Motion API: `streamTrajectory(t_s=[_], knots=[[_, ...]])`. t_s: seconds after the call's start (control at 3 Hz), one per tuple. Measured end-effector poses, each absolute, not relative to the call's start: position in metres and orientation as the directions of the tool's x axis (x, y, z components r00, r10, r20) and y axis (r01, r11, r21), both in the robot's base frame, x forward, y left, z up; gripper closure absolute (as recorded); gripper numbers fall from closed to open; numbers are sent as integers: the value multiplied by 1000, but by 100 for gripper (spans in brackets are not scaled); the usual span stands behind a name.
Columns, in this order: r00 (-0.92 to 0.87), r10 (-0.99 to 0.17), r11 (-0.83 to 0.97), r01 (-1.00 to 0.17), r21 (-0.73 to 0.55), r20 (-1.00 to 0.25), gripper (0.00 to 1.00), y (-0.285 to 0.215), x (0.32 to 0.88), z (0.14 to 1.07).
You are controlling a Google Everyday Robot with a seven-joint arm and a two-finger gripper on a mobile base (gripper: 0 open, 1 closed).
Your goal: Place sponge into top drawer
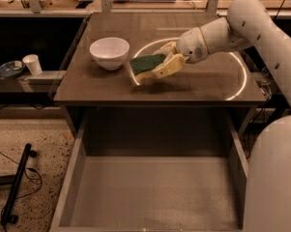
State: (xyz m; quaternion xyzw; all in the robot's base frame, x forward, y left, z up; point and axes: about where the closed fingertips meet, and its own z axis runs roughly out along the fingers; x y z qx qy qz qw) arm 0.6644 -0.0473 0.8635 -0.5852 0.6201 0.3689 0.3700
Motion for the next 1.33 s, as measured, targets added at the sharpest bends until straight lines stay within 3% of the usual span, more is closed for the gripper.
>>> streamTrajectory(t_s=[1.33], knots=[[-161, -524, 403, -912, -77, -836, 100, -133, 656, 878]])
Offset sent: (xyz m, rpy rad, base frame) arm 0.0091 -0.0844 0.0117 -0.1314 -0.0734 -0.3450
